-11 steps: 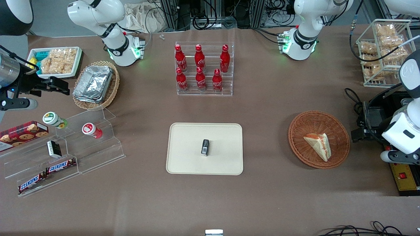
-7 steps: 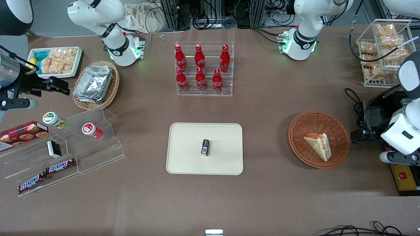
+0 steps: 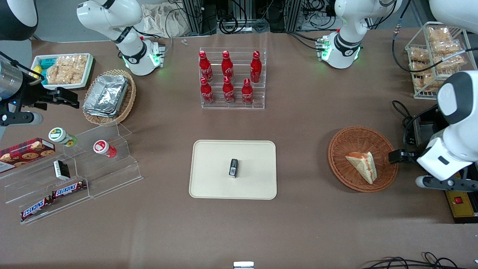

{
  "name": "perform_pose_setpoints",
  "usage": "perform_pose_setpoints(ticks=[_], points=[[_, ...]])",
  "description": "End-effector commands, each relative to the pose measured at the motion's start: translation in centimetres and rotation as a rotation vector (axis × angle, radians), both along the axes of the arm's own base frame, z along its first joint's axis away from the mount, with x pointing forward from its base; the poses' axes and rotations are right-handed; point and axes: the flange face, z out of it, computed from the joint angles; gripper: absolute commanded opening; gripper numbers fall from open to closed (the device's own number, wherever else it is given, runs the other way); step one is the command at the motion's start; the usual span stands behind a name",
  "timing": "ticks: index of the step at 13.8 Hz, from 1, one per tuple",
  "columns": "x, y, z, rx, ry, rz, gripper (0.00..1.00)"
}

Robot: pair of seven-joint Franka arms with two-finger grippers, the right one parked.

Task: Place sandwich from basket to tray
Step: 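Move the left gripper over the sandwich in the wicker basket, then lower the left gripper and close it on the sandwich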

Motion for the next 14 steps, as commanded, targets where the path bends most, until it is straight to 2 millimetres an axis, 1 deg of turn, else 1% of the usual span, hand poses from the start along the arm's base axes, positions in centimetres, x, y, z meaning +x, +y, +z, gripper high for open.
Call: perform_pose_setpoints(ticks=[1, 2, 3, 4, 5, 6, 9, 10, 11, 14], points=[[-3.6, -0.2, -2.3, 0.009, -0.005, 0.026, 1.0], [-3.7, -0.3, -3.2, 0.007, 0.007, 0.026, 1.0], [-3.5, -0.3, -4.6, -0.002, 0.028, 0.038, 1.0], [-3.4, -0.9, -5.8, -0.001, 0.047, 0.051, 1.0], [-3.6, -1.4, -7.6, 0.009, 0.068, 0.073, 1.0], [-4.2, -1.9, -9.6, 0.008, 0.067, 0.113, 1.0], [-6.2, -1.7, -15.4, -0.017, 0.013, 0.26, 1.0], [-6.6, -1.1, -16.6, -0.021, 0.007, 0.334, 1.0], [-7.0, -0.5, -17.7, -0.02, 0.013, 0.357, 1.0], [-7.5, 0.0, -18.7, -0.024, 0.0, 0.372, 1.0]])
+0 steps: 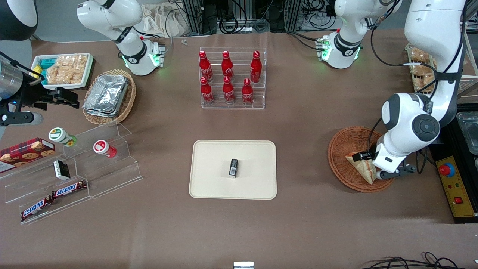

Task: Place sandwich from basket to tray
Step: 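Lower the left gripper and close it on the sandwich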

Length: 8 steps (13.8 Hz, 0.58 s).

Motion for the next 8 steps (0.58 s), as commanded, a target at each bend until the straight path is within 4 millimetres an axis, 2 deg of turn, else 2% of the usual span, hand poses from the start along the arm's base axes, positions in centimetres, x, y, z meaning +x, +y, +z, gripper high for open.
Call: perform_pose_setpoints(ticks=[1, 5, 6, 8], points=[[-0.4, 0.6, 0.1, -0.007, -0.033, 0.048, 1.0], [0.0, 0.8, -1.1, -0.017, -0.061, 0.154, 1.0], [0.1, 1.9, -1.3, -0.019, -0.061, 0.192, 1.0], [0.0, 2.2, -1.9, -0.021, -0.053, 0.237, 0.98]])
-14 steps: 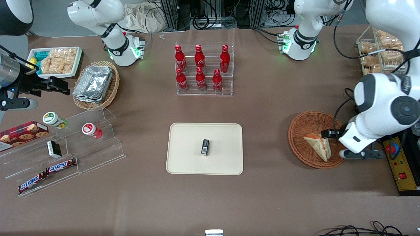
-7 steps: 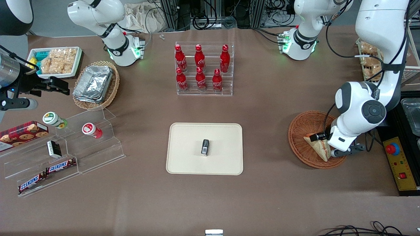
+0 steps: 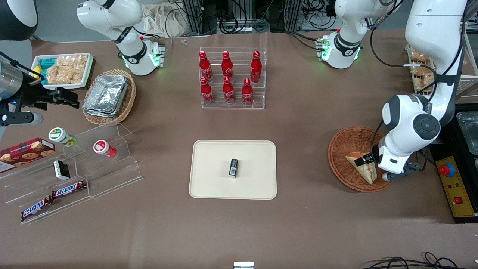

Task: Place sandwich from basket to tray
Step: 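Lower the left gripper and close it on the sandwich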

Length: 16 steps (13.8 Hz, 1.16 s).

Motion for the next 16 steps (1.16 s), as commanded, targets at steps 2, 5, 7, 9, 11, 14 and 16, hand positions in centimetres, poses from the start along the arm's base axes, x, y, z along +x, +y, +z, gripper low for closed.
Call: perform_pose_setpoints(ticks=[2, 5, 7, 9, 11, 14, 16], points=[[-0.3, 0.5, -0.9, -0.014, -0.014, 0.098, 0.73], [-0.1, -0.3, -0.3, -0.018, -0.024, 0.139, 0.19], [0.2, -0.5, 0.7, -0.017, -0.03, 0.138, 0.0], [0.9, -0.9, 3.2, -0.003, 0.008, 0.114, 0.0], [2.3, -1.0, 8.2, 0.017, 0.089, 0.1, 0.0], [3.8, -2.6, 15.7, 0.009, 0.146, 0.016, 0.0], [3.9, -3.5, 17.9, 0.006, 0.152, -0.015, 0.0]])
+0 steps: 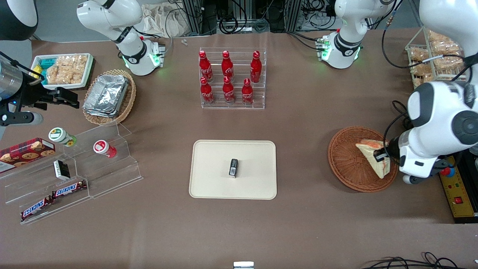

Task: Place sandwich from basket to tray
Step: 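Lift the sandwich out of the basket with the left gripper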

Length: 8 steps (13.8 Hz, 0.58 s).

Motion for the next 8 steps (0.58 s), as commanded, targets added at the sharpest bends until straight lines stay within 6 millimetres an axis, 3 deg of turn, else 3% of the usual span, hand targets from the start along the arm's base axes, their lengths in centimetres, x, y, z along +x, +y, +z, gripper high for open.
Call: perform_pose_setpoints(ticks=[1, 4, 8], points=[[0.9, -1.7, 3.0, -0.023, -0.014, -0.055, 0.0], [0.9, -3.5, 3.6, -0.032, -0.013, -0.163, 0.0], [-0.4, -8.7, 4.1, 0.007, 0.008, -0.376, 0.0]])
